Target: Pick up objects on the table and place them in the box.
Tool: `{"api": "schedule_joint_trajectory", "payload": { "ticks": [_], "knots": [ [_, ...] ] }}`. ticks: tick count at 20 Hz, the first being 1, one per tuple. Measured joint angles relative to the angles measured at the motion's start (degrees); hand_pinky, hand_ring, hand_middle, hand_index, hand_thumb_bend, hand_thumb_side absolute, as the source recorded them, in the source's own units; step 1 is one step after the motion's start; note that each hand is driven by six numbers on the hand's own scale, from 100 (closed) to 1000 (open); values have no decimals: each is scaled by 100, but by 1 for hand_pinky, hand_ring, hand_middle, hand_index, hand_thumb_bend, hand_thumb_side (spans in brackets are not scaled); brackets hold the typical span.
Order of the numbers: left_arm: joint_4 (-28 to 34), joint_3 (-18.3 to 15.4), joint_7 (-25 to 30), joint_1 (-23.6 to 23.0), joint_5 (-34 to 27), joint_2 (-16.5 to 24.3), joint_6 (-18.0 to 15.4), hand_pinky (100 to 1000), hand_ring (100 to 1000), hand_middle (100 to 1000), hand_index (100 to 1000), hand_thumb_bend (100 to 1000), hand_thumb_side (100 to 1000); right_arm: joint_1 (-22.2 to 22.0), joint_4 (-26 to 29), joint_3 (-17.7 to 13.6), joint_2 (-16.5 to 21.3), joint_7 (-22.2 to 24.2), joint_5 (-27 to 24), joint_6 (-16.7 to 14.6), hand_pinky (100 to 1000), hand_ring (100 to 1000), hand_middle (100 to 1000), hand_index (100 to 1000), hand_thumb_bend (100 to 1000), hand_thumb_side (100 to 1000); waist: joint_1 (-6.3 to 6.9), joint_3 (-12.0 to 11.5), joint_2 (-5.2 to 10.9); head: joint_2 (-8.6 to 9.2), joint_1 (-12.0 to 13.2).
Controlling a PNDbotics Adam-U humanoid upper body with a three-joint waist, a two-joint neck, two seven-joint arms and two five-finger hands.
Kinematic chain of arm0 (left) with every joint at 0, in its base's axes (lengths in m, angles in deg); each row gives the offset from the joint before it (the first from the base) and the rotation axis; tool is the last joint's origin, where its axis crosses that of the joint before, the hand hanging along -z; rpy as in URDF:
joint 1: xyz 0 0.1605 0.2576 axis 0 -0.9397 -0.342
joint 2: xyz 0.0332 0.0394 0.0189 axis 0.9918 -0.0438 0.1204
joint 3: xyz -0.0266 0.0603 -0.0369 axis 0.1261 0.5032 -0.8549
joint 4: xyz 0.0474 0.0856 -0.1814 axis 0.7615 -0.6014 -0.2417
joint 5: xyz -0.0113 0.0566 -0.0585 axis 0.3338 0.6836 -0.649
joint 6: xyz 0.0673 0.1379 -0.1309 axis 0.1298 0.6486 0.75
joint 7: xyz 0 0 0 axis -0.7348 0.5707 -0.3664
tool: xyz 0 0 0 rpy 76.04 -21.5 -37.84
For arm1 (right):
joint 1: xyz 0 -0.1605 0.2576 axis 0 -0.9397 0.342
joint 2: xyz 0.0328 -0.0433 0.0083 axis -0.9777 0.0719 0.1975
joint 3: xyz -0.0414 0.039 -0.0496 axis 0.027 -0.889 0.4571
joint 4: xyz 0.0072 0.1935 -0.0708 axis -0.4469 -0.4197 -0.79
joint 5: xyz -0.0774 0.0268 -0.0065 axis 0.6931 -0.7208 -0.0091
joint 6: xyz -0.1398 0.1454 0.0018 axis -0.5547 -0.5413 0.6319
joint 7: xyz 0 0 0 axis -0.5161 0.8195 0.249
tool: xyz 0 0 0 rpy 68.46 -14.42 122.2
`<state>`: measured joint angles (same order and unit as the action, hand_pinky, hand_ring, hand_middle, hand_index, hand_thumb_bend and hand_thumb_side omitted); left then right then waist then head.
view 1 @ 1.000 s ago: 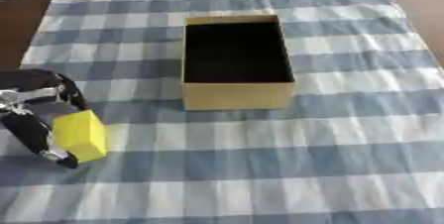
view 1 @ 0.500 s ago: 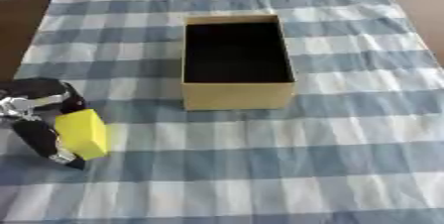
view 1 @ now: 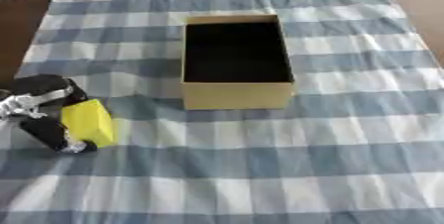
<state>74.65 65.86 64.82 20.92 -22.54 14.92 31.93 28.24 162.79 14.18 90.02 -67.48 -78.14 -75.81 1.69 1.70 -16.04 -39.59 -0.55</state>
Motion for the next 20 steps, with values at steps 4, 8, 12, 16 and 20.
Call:
{"api": "schedule_joint_trajectory", "payload": {
  "ticks": [4, 8, 12, 16, 20],
  "knots": [
    [102, -2, 240, -5, -40, 38, -118, 765, 686, 558, 662, 489, 239, 0, 0, 0, 0, 7, 0, 7, 831, 775, 734, 818, 100, 639, 4, -9, 0, 0, -1],
    [267, -6, 445, -2, -130, 241, -232, 763, 686, 558, 660, 447, 166, -1, 0, 0, 0, 11, 0, 10, 831, 775, 734, 818, 100, 639, 17, -34, 5, 0, -3],
    [520, -91, 500, 64, -243, 425, -246, 762, 685, 556, 659, 395, 100, -2, 0, 0, 1, 11, 0, 10, 832, 775, 734, 819, 100, 639, 31, -59, 16, -1, -6],
    [766, -208, 469, 216, -369, 513, -204, 765, 684, 554, 660, 348, 100, -3, 0, 0, 1, 11, 0, 10, 832, 775, 734, 819, 100, 640, 38, -70, 19, -1, -9],
    [939, -320, 398, 424, -470, 513, -126, 766, 679, 552, 658, 292, 100, -3, 0, 0, 3, 10, 0, 7, 832, 776, 735, 819, 100, 640, 53, -68, 19, -1, -19]
  ]
}}
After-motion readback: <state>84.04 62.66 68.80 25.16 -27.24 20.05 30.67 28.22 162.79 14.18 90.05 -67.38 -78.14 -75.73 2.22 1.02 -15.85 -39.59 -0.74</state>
